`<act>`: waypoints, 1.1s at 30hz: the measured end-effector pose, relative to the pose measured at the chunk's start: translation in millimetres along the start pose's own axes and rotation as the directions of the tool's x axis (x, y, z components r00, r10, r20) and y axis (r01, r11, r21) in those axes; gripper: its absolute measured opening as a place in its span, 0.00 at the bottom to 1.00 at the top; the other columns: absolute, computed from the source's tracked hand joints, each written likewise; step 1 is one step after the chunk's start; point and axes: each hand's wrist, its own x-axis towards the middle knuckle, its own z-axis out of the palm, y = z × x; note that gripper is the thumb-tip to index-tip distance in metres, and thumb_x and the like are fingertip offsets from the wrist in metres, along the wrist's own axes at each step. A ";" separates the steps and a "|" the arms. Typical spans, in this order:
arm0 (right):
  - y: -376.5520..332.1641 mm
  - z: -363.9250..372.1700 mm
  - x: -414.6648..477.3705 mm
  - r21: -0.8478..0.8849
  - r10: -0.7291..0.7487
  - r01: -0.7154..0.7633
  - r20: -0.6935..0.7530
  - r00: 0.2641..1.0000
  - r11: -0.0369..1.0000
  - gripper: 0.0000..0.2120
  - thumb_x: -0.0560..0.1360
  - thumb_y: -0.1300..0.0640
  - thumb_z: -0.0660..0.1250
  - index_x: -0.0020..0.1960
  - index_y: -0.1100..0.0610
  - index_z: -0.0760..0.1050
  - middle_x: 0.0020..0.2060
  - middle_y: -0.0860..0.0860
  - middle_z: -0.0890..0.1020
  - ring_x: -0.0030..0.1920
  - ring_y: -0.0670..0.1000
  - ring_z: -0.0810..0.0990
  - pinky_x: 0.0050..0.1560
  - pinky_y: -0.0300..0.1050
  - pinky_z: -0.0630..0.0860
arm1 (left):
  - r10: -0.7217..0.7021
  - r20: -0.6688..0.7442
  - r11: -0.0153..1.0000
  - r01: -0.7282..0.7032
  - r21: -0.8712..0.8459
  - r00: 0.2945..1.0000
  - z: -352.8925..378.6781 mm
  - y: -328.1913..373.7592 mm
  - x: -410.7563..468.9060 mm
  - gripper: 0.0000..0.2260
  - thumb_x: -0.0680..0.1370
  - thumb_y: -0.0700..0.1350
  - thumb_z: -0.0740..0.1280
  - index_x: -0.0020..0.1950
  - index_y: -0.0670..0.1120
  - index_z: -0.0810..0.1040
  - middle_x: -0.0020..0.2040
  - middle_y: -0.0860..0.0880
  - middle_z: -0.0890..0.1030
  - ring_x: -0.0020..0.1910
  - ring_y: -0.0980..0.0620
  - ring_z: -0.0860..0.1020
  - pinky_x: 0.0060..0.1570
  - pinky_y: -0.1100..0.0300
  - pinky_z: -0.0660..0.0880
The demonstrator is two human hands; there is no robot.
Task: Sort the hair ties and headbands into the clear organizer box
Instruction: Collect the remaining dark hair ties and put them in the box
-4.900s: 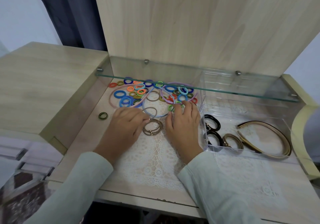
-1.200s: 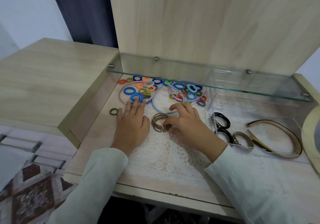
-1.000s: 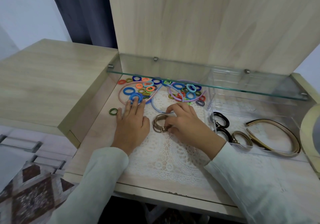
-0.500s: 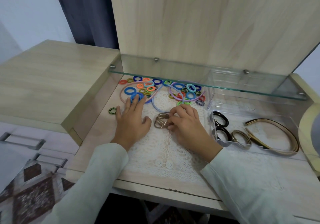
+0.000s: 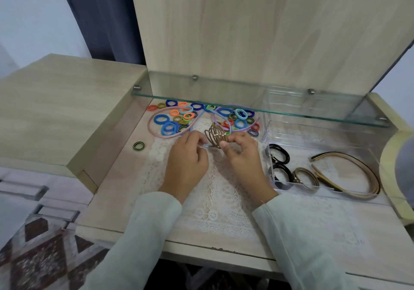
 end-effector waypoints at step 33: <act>8.3 -1.3 4.8 0.031 -0.022 0.019 0.101 0.995 0.999 0.06 0.72 0.60 0.73 0.45 0.50 0.81 0.49 0.41 0.72 0.61 0.51 0.66 0.57 0.22 0.57 | -0.360 0.540 0.104 0.608 -0.787 0.761 10.5 22.1 23.2 0.15 0.82 0.46 0.58 0.60 0.39 0.78 0.60 0.43 0.83 0.60 0.48 0.81 0.52 0.63 0.79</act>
